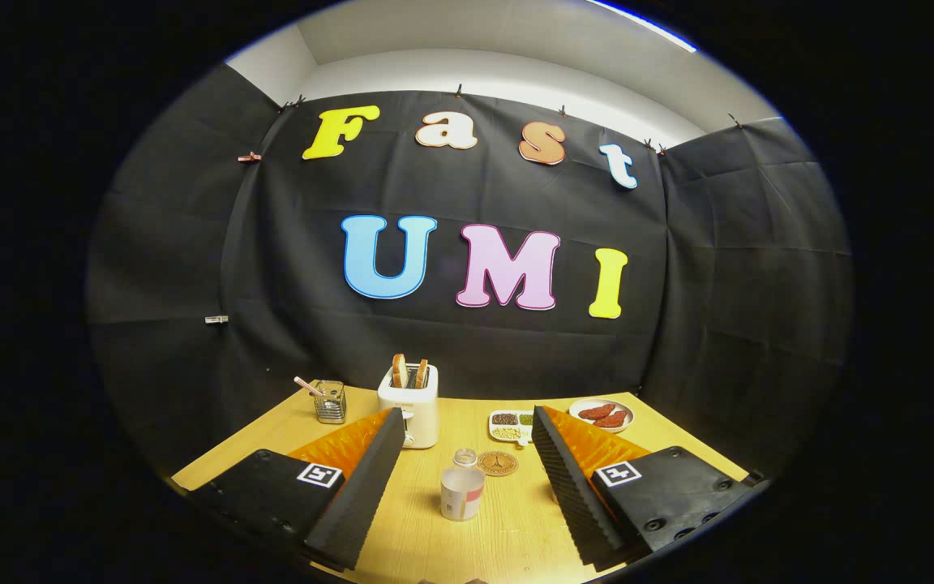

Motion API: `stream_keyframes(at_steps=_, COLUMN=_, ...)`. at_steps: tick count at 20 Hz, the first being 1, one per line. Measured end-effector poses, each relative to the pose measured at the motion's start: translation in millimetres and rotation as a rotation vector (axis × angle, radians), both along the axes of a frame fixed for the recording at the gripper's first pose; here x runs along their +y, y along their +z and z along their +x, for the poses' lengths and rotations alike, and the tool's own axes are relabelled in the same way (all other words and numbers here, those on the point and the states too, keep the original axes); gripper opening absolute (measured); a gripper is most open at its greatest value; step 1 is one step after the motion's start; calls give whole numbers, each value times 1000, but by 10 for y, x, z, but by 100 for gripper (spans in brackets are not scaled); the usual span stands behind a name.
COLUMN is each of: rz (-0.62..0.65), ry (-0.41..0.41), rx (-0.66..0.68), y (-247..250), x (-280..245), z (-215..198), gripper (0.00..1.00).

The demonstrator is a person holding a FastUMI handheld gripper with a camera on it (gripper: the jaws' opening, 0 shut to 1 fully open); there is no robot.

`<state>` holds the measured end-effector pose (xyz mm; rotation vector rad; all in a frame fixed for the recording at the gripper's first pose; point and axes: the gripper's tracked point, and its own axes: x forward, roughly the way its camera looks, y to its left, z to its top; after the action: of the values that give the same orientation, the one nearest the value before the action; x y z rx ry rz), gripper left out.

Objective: Take the bottle from table, then pour the juice into the cup, finally place the bottle on the coaster

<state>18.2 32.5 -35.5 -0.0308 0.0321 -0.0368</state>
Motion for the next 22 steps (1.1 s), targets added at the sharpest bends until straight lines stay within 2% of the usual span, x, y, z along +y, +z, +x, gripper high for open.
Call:
stream_keyframes(at_steps=7, rz=17, ry=5, rx=13, y=-443, x=67, z=250, gripper=97)
stream_keyframes(at_steps=14, rz=-5, ry=-3, rx=110, y=-1312, x=26, z=568, gripper=97)
stream_keyframes(at_steps=22, rz=-5, ry=4, rx=177, y=-1910, x=-27, z=984, gripper=98)
